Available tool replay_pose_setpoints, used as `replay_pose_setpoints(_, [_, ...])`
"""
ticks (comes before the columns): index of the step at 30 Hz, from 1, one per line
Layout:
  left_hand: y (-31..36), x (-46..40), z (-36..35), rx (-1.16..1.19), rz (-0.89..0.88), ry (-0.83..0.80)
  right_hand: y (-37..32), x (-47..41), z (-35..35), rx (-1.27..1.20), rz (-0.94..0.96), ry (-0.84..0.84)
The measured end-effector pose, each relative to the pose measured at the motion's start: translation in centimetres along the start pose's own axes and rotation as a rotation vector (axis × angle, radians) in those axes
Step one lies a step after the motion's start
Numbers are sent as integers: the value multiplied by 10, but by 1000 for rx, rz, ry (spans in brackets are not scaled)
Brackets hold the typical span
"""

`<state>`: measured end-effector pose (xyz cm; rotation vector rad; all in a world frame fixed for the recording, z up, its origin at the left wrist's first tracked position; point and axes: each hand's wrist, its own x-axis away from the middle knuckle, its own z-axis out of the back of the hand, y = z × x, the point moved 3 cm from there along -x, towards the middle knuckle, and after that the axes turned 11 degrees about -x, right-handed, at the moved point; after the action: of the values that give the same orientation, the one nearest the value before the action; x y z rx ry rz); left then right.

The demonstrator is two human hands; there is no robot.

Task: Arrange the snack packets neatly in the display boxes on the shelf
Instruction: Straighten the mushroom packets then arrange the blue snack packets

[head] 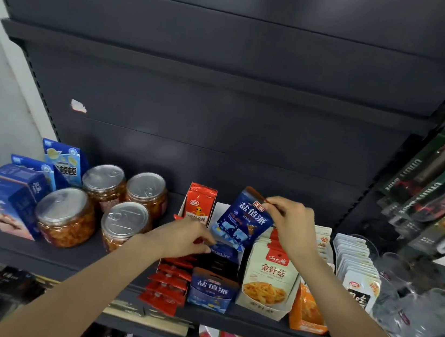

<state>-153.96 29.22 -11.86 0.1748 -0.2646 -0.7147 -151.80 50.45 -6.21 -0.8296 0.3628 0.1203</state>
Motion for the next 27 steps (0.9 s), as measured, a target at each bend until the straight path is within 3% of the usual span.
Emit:
replay_pose_setpoints(13, [-2,-5,-10,-42,-4,-117,12,-3,-7,-6,-32,-73])
replay_pose_setpoints(21, [2,-6,-12,-182,2,10,11,-5,-17,7,-47,-181])
replay_pose_setpoints(27, [-3,1,-5,-49,-24,60,10,-8,-23,14,-12,-228])
